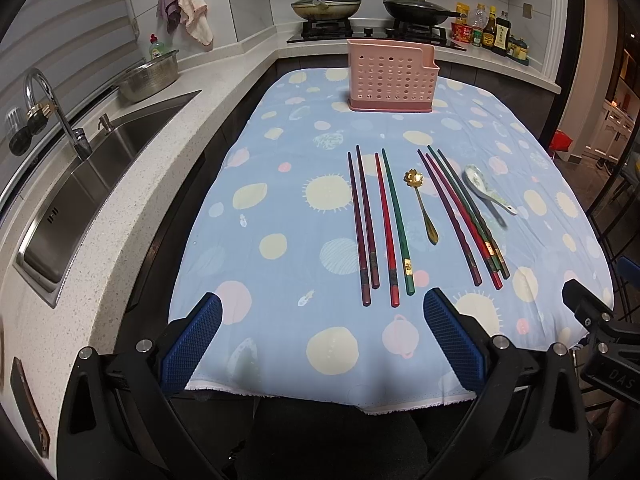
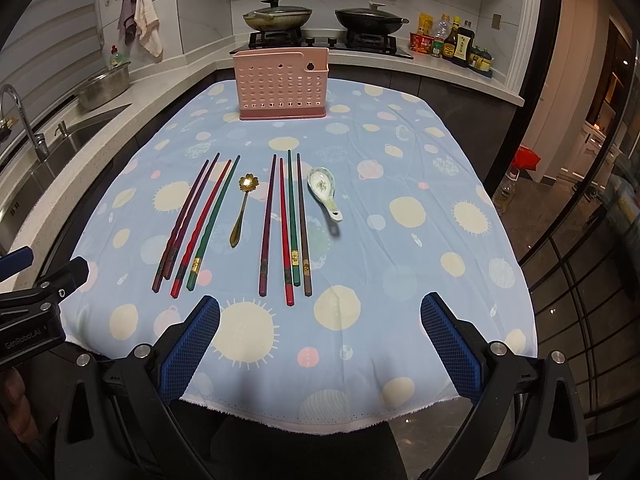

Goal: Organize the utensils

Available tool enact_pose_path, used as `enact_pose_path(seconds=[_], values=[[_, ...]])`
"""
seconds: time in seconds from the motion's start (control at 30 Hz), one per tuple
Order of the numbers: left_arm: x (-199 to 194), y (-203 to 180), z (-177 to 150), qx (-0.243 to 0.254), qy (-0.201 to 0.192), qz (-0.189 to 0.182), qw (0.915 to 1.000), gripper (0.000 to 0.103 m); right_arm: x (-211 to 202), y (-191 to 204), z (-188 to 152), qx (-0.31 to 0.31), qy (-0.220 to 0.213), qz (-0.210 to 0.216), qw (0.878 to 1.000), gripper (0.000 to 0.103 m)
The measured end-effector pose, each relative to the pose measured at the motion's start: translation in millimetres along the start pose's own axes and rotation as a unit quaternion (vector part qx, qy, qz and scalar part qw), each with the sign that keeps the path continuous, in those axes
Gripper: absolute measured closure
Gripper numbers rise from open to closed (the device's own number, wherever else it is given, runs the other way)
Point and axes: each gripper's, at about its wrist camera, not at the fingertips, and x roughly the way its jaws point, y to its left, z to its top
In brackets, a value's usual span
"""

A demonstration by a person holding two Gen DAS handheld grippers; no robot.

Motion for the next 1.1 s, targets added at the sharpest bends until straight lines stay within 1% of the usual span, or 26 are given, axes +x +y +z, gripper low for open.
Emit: enact_pose_path(seconds=[0.5,0.63,0.8,0.97,1.1], values=[[5,-4,-1,0.001,0.003,-0.012,0.9999,0.007,0,0,0,0.001,0.002,0.001,1.0,0.007],[12,-6,-1,0.001,0.014,-0.025,0.9996,0.007,3,-1,2,0.003,0.005,0.004,1.0,0.007],[28,-3,0,-0.004,0.027,-0.029,0.9992,0.007,13,-7,4,0.013,0.01,0.005,1.0,0.007],[56,3,-4,-0.009,0.047,-0.026,0.9985,0.007,29,-12,6,0.02,0.021,0.0,1.0,0.007],[80,3,-8,-0.01,0.066,-0.04,0.9969,0.007,41,-13,10,0.023,0.027,-0.003,0.999,0.007]])
